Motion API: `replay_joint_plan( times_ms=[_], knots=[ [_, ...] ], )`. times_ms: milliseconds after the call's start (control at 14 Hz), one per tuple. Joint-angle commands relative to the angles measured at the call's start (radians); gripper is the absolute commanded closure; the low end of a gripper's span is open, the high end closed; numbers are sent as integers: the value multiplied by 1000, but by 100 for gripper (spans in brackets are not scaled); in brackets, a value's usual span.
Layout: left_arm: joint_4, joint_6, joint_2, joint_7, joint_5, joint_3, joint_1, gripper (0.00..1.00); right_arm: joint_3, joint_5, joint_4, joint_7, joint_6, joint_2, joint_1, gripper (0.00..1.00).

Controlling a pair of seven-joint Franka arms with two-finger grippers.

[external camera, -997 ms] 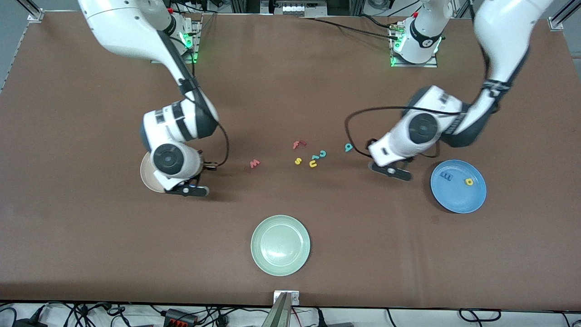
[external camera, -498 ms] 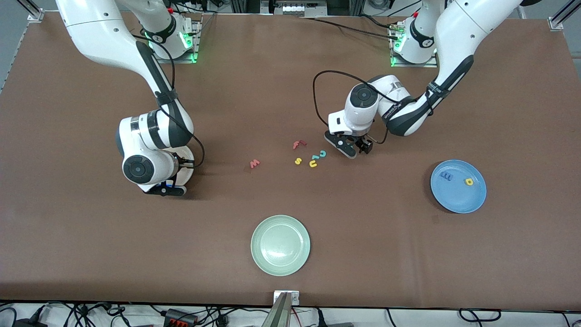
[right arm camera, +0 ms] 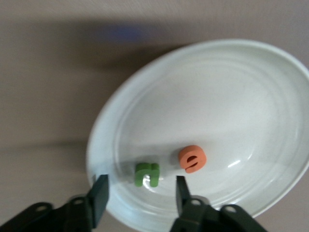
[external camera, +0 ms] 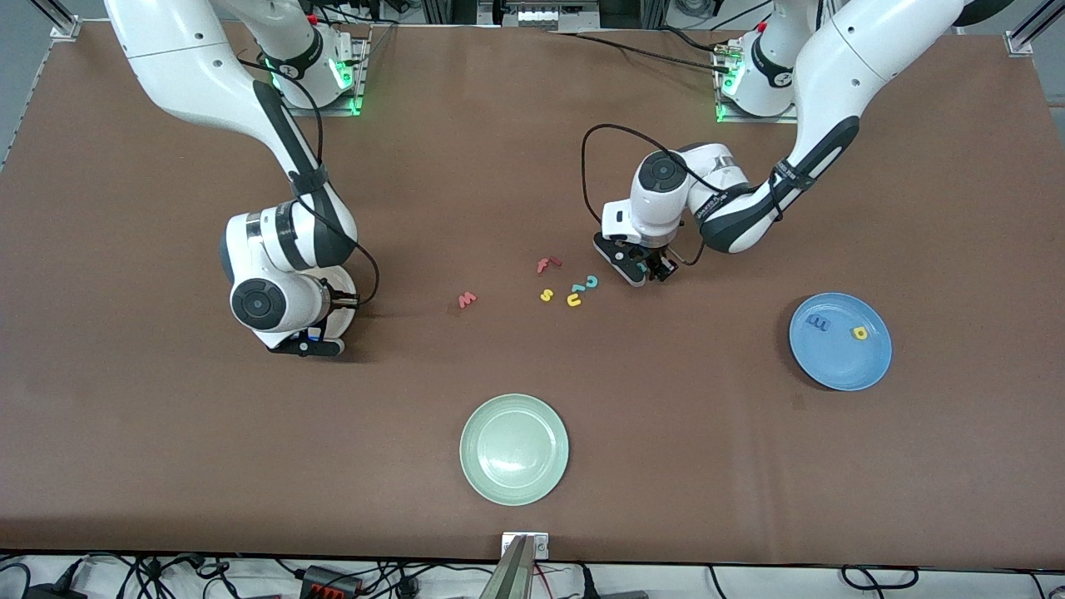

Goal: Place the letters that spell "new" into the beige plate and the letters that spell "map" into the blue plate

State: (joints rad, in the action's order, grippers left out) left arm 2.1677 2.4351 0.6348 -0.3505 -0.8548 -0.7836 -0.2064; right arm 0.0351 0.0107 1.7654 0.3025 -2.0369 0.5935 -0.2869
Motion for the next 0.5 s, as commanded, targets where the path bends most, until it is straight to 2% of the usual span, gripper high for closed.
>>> replay_joint_plan(
  times_ms=[0,71,214,285,427],
  knots=[
    [-14,48,23,7,-41,1,-11,42,-17,-4,-59,7,30,-44,-33,0],
    [-14,70,28,8,-41,13,-11,48,-17,-8,-78,27,15,-38,-67,0],
    [-12,73,31,8,-41,20,-10,71,-17,-37,-116,181,-44,-11,-128,0],
    [-12,73,31,7,-41,20,-13,79,-17,-44,-121,264,-72,0,-144,0],
    [-12,58,16,5,-41,18,-22,80,-17,-43,-130,444,-121,34,-192,0]
  ],
)
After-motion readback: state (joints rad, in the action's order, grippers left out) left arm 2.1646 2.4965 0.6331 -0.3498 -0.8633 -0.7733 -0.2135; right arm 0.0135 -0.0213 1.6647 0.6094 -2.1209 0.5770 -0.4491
